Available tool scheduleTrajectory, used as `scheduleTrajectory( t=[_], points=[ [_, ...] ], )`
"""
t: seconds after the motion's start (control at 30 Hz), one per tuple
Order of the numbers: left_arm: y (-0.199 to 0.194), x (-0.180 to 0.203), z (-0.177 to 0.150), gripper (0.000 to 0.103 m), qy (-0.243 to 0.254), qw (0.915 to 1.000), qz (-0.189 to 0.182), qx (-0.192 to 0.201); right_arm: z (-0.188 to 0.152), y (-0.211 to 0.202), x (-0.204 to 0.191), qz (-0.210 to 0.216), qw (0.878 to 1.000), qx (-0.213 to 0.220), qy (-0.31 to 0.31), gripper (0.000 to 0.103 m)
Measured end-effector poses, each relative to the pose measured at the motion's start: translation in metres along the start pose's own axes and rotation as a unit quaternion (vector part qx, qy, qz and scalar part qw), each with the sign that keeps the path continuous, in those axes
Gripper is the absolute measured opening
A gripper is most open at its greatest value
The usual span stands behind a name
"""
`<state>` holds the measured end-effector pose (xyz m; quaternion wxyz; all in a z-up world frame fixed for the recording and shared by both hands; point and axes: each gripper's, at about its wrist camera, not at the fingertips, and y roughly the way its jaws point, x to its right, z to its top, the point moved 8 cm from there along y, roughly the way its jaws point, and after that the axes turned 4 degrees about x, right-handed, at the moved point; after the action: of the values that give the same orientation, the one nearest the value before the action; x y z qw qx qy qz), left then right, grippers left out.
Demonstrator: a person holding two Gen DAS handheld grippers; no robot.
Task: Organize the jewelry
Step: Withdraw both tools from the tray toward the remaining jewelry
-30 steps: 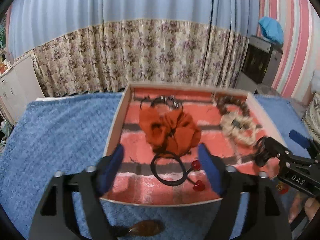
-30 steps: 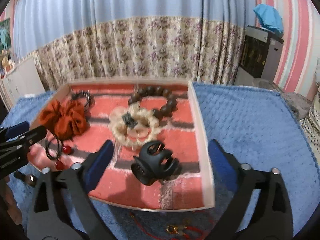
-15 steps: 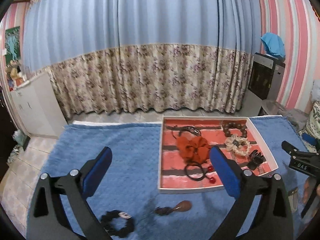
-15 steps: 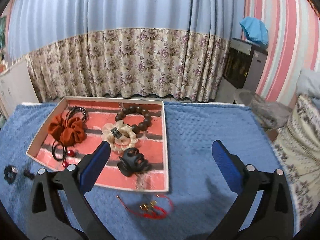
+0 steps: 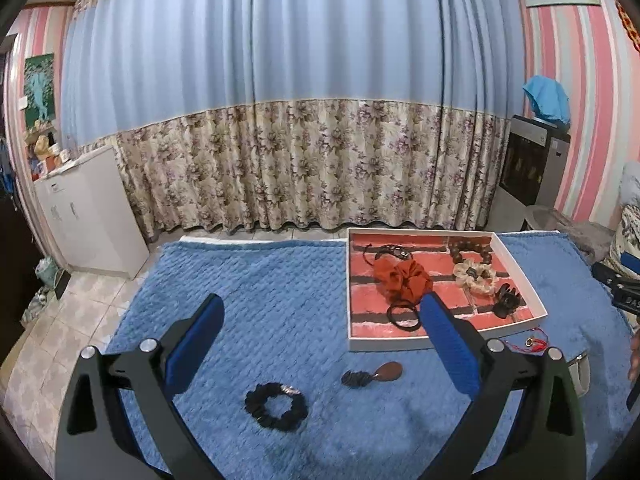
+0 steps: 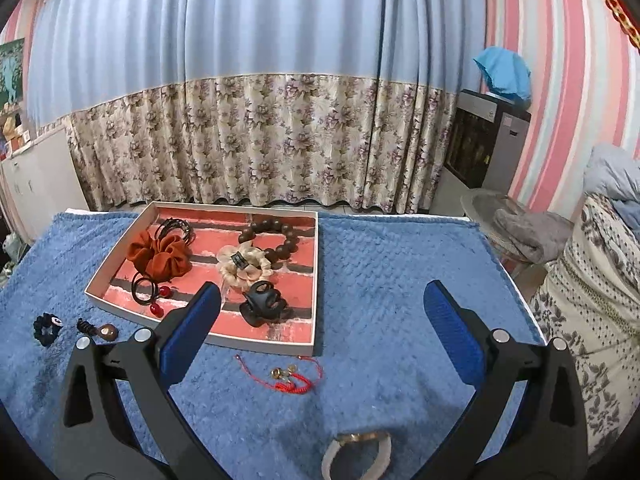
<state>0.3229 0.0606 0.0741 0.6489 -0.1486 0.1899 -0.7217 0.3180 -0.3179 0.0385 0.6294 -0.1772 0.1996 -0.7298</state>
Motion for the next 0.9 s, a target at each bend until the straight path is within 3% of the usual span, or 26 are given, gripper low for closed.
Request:
scheduleTrajectory(
  t=[0.17, 0.47, 0.9],
  points=[
    [-0.007, -0.009, -0.012, 0.096, -0.02, 0.9997, -0.014, -0.009, -0.002, -0.01, 0.006, 0.001, 1.0, 0.006, 0.015, 0.099],
    [-0.007, -0.022, -0.034, 0.096, -0.013, 0.9998, 0.002, -0.015, -0.026, -0.004, -0.004, 0.006, 1.0, -0.003, 0.019, 0.099],
    [0.051, -0.036, -0.094, 0.096, -0.012, 0.9977, 0.011, -0.065, -0.084, 0.049, -0.033, -0.025, 0.999, -0.04, -0.008, 0.099]
  ],
)
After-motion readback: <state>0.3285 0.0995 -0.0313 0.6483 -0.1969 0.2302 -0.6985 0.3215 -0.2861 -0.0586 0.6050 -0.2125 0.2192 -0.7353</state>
